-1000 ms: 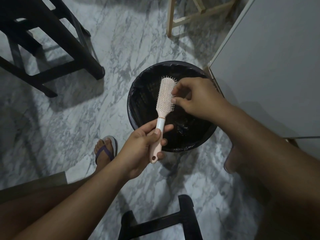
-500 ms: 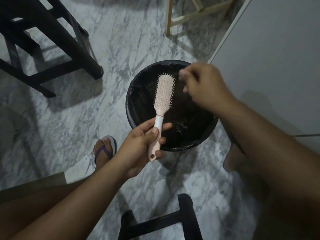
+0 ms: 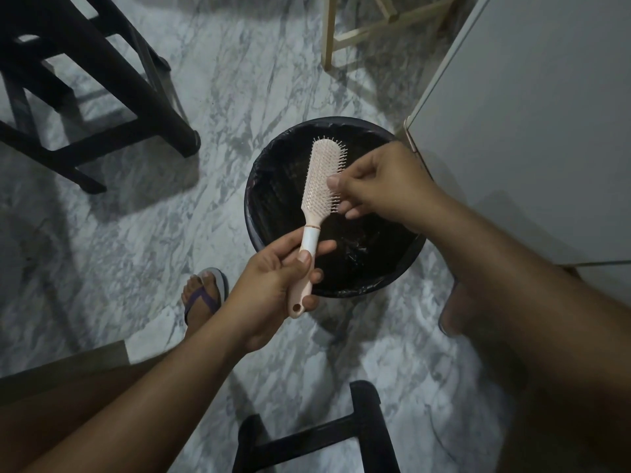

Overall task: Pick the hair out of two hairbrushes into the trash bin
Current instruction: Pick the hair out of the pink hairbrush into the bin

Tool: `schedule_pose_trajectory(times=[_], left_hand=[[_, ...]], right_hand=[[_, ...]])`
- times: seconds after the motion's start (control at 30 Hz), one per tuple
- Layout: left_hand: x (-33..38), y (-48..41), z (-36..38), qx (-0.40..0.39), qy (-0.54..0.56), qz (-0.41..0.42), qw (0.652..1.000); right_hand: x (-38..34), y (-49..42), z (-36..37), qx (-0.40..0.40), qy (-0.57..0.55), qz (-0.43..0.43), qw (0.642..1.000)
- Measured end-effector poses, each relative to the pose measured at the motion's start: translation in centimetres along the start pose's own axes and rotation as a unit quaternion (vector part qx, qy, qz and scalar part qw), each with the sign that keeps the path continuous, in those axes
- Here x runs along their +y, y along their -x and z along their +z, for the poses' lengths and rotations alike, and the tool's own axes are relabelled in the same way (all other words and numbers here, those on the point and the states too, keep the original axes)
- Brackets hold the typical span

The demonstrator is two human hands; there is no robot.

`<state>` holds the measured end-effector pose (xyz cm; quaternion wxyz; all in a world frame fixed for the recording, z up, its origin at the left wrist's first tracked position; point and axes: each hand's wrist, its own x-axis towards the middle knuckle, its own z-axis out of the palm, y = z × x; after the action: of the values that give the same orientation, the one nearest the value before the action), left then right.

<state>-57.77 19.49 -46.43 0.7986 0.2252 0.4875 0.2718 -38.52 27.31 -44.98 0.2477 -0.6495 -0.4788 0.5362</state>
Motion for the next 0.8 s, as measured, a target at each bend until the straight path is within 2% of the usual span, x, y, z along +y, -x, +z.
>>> schedule_pose_trajectory(times=[0.17, 0.33, 0.4, 0.5, 0.57, 0.67, 0.8], left_hand=[[0.3, 0.1, 0.1, -0.011, 0.012, 0.008, 1.000], [1.1, -0.1, 0.6, -0.040, 0.024, 0.030, 0.998], [1.3, -0.1, 0.6, -0.039, 0.022, 0.039, 0.998], [1.3, -0.1, 0.2, -0.018, 0.022, 0.042, 0.999], [1.1, 0.0, -0.2, -0.012, 0.016, 0.043, 0.999], [0.9, -0.1, -0.4, -0.009, 0.009, 0.043, 0.999], [0.7, -0.2, -0.1, -0.010, 0.006, 0.045, 0.999]], right_hand=[[-0.4, -0.2, -0.5, 0.035, 0.048, -0.028, 0.998], [0.0, -0.7, -0.8, 0.121, 0.116, -0.123, 0.978], [0.0, -1.0, -0.7, 0.169, 0.094, -0.145, 0.970], [-0.9, -1.4, -2.2, 0.232, -0.011, -0.115, 0.966], [-1.5, -1.1, -3.2, 0.206, -0.018, -0.079, 0.975], [-1.3, -0.3, -2.5, 0.125, 0.063, -0.026, 0.990], [-0.9, 0.6, -0.4, 0.062, 0.088, -0.052, 0.993]])
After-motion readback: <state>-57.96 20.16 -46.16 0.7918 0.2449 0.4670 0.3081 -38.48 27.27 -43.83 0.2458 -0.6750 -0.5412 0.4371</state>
